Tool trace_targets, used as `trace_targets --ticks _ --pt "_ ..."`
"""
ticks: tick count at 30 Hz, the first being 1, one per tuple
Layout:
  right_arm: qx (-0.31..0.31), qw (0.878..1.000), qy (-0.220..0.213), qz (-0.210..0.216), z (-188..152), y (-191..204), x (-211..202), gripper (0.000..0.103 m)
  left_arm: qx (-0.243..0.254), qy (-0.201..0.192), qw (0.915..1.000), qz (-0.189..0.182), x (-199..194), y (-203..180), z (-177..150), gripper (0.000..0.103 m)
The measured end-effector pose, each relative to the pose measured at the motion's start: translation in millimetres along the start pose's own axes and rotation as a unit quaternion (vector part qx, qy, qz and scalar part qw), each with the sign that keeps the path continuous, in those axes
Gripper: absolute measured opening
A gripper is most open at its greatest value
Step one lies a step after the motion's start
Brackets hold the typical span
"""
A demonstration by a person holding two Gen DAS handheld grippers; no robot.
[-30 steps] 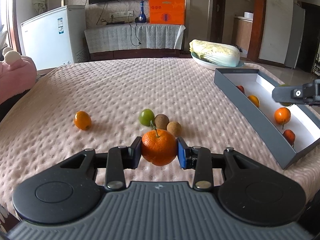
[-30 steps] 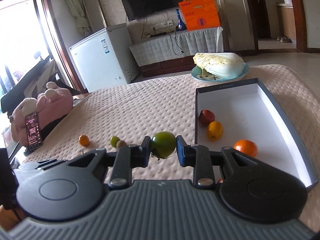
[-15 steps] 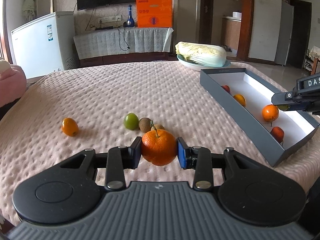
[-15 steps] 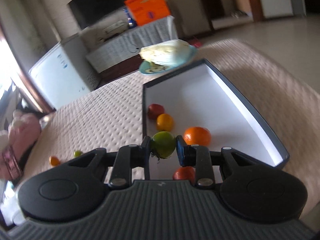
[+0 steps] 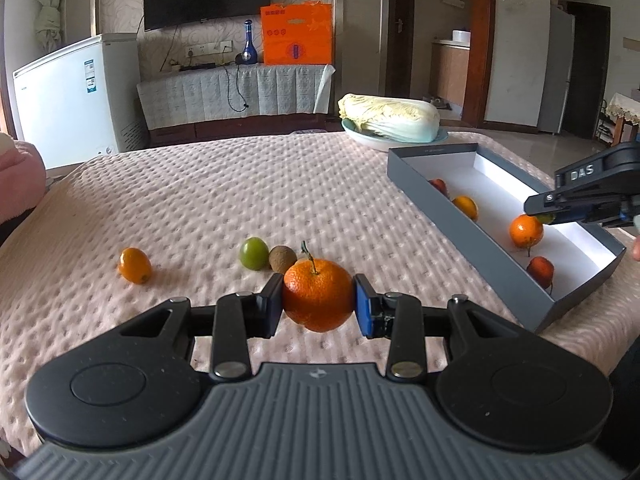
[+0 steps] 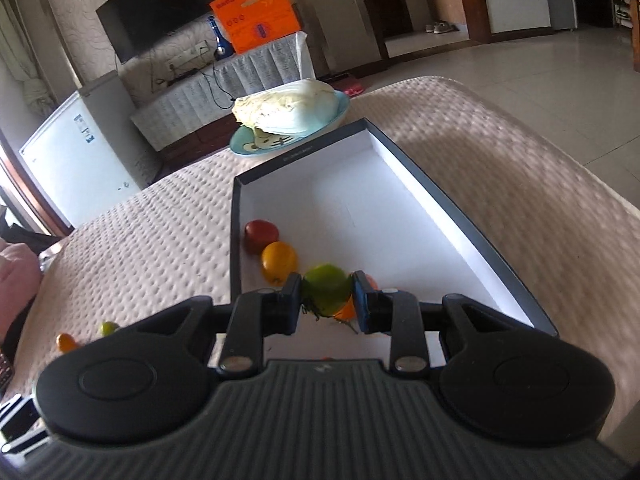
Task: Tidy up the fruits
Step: 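Lower the green tomato into the box and open the right tool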
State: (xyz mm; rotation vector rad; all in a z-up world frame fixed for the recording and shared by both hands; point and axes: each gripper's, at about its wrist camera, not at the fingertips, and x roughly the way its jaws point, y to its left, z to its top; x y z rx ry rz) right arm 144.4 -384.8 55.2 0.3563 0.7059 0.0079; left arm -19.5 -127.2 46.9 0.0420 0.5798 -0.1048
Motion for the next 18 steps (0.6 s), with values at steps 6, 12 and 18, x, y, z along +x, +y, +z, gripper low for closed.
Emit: trace_targets --ticks 6,12,18 --pt "-0.004 1.000 -0.006 -0.012 1 1 3 0.032 0.006 0.000 1.0000 -0.006 -2 -2 -2 0.042" --pt "0.006 1.000 -0.017 -0.021 3 -3 0 0.032 0.015 0.005 0.9998 -0.011 -3 -6 -4 0.042" --pt "0.043 0.998 -0.047 -0.013 7 -16 -13 0.039 0.036 0.003 0.9992 -0.016 -6 -19 -2 0.042"
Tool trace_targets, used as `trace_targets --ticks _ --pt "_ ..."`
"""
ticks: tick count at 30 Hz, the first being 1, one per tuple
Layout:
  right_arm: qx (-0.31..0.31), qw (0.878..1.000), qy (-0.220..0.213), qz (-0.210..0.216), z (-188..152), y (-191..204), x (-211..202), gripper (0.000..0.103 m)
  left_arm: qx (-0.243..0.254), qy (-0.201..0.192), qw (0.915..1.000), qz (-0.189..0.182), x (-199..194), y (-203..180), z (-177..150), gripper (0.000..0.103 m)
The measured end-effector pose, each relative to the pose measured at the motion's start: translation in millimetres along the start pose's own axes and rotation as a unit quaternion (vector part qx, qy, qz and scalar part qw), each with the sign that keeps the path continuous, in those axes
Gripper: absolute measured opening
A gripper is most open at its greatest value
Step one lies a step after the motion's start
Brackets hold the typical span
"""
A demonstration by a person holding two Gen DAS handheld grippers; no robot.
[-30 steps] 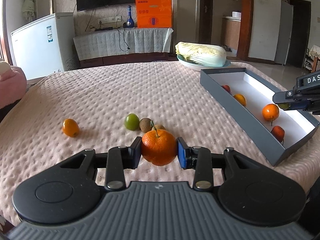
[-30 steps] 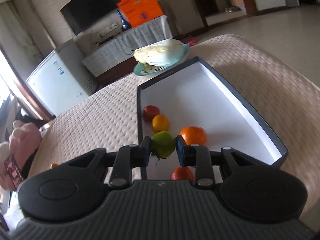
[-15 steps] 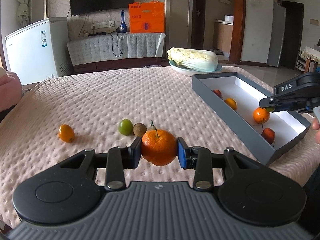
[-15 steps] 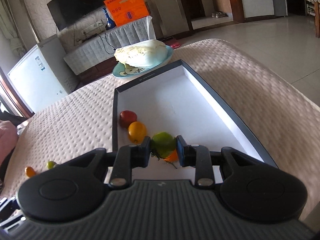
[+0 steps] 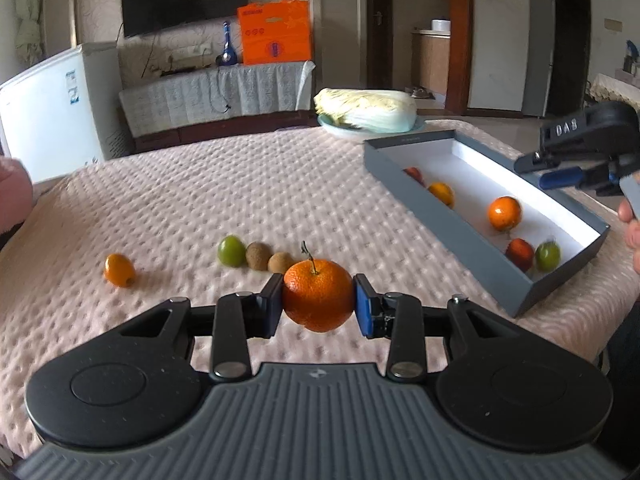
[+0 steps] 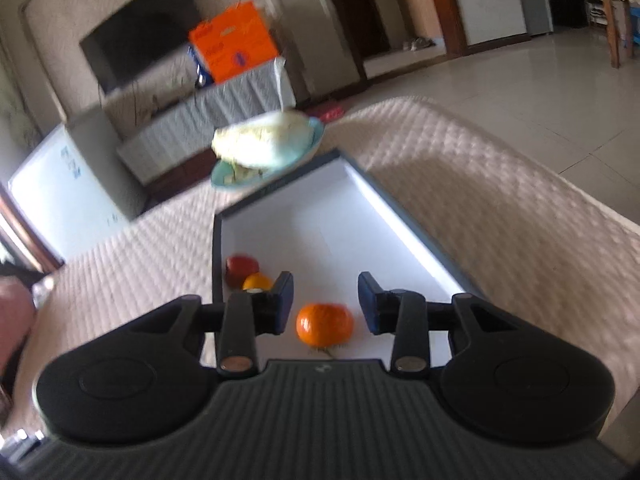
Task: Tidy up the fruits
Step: 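Lower the green tomato into the box and open the right tool, then lower the tangerine into the box and open the left tool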
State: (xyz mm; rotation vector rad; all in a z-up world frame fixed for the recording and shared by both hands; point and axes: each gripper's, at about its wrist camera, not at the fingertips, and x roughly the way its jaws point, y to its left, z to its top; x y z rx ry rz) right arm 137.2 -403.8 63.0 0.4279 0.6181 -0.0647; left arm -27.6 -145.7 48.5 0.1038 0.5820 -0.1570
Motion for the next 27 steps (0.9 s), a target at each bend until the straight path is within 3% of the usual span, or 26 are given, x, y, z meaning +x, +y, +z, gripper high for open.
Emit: trace_targets --ticks 11,17,27 --pt "0.090 0.995 -0.034 -0.017 4 -22 -14 0.041 0.001 -0.016 0.9984 -0.054 22 -53 56 0.042" --pt "0.096 0.995 -0.032 -0.012 5 -26 -12 0.041 0.023 -0.002 0.9971 -0.072 55 -96 70 0.042" --pt "0.104 0.994 -0.038 -0.012 9 -35 -13 0.041 0.043 0.024 0.9959 -0.076 115 -133 84 0.042"
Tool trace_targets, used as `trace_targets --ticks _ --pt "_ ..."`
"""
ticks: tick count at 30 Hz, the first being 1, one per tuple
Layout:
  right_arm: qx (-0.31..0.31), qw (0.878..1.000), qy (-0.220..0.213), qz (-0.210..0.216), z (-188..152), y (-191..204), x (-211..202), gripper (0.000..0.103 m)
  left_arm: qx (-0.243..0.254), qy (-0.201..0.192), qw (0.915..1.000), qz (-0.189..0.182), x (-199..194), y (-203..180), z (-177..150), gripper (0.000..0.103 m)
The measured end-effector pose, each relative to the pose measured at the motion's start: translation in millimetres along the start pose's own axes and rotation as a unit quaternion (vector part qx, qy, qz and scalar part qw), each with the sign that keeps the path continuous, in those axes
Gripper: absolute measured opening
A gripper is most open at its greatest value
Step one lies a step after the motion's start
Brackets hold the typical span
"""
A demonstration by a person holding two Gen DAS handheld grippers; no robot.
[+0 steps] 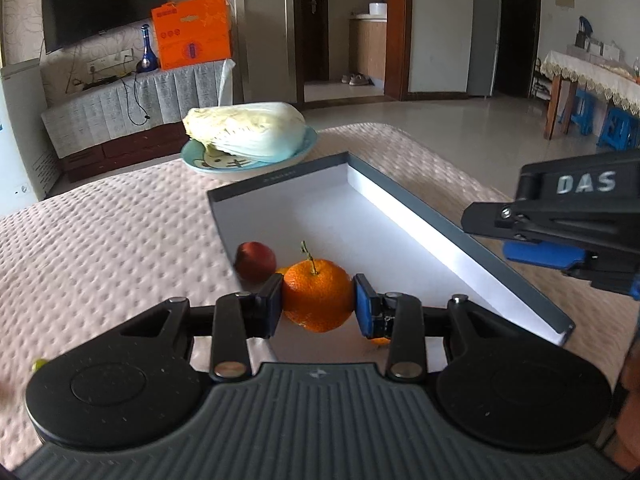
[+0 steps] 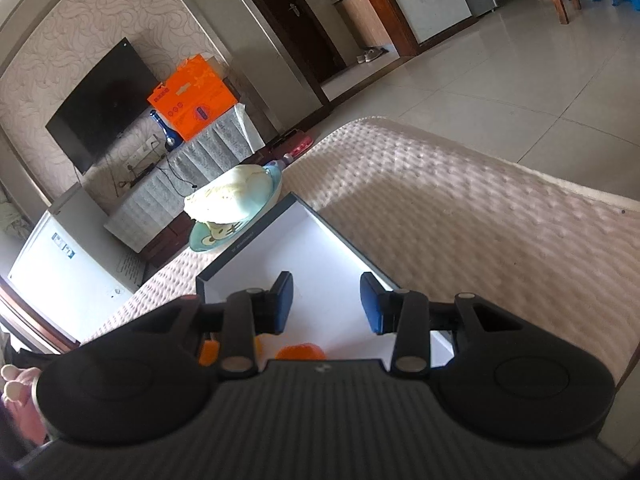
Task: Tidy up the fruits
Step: 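Lower the tangerine into the box and open the left tool, then withdraw both open tools from the box back over the remaining fruits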
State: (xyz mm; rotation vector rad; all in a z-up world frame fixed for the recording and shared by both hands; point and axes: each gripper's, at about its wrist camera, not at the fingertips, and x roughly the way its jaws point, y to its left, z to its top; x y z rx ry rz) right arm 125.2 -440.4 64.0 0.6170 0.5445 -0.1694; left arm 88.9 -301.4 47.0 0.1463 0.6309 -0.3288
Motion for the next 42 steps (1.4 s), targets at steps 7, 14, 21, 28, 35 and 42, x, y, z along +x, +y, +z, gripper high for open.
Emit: trace_targets --ticks 7,14,21,28,35,42 --pt "-0.007 1.000 -0.003 -0.002 0 2 1 0.041 0.008 -0.011 0.9999 0.002 5 -6 -1 0.069" --pt "-0.010 1.000 -0.008 0.003 -3 9 2 0.041 0.015 -0.032 0.9994 0.002 -18 3 3 0.070" --pt "-0.018 1.000 0.001 0.015 -10 21 5 0.041 0.005 -0.051 0.9985 0.021 -67 39 -11 0.070" --pt "-0.042 0.998 0.021 0.044 -26 49 10 0.041 -0.018 -0.062 0.9957 0.066 -126 98 -38 0.070" --pt "-0.163 0.978 0.023 0.125 -59 109 4 0.041 -0.056 -0.047 0.9851 0.156 -157 174 -79 0.070" --pt "-0.264 0.943 0.055 0.197 -94 154 4 0.041 -0.089 -0.020 0.9657 0.243 -171 233 -111 0.070"
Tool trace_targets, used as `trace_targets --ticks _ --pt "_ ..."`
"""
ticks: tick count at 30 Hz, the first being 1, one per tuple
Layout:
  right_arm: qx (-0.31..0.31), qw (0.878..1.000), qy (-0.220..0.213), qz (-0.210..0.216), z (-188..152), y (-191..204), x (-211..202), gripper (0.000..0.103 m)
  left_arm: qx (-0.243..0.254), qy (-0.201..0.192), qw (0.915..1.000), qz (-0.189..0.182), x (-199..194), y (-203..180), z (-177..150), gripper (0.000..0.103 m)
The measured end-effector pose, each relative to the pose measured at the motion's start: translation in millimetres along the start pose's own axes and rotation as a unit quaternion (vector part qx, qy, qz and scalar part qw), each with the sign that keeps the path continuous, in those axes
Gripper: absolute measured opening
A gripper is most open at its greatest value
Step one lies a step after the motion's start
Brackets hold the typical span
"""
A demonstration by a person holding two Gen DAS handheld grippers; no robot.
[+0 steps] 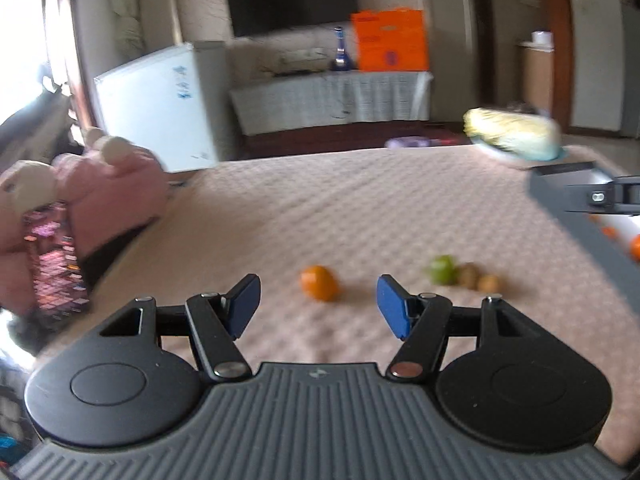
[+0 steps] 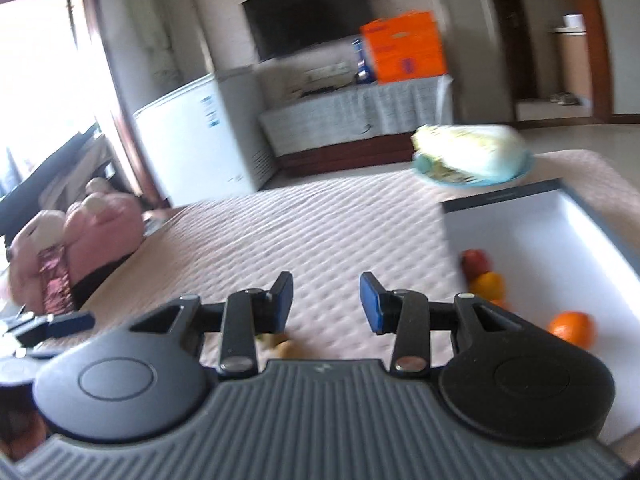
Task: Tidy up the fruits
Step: 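Withdraw both open tools from the box back over the remaining fruits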
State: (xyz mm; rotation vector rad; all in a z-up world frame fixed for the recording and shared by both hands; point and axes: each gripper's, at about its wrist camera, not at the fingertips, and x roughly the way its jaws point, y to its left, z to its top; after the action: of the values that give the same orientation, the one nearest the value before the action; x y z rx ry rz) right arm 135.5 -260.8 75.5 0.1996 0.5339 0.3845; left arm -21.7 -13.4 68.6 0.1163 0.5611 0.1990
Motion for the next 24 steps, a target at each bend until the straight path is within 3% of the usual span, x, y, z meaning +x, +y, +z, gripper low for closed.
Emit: trace_targets --ticks 6,12,17,20,24 --pt "-0.008 0.999 0.034 0.002 -5 10 16 0.041 -0.014 0.013 0.9997 0.014 8 30 -10 0.070" --pt "-0.046 0.996 0.073 0.004 -17 26 24 0.041 -0.013 0.032 0.9993 0.015 31 27 -18 0.070" --pt "-0.094 0.990 0.105 0.004 -28 40 32 0.039 -0.025 0.046 0.9986 -0.001 51 21 -25 0.070" --pt "-0.121 0.985 0.121 -0.008 -33 45 39 0.039 -0.029 0.012 0.9993 -0.021 49 17 -22 0.070" --pt "-0.132 0.981 0.140 -0.016 -37 46 49 0.039 -0.030 0.029 0.9985 -0.034 65 9 -22 0.070"
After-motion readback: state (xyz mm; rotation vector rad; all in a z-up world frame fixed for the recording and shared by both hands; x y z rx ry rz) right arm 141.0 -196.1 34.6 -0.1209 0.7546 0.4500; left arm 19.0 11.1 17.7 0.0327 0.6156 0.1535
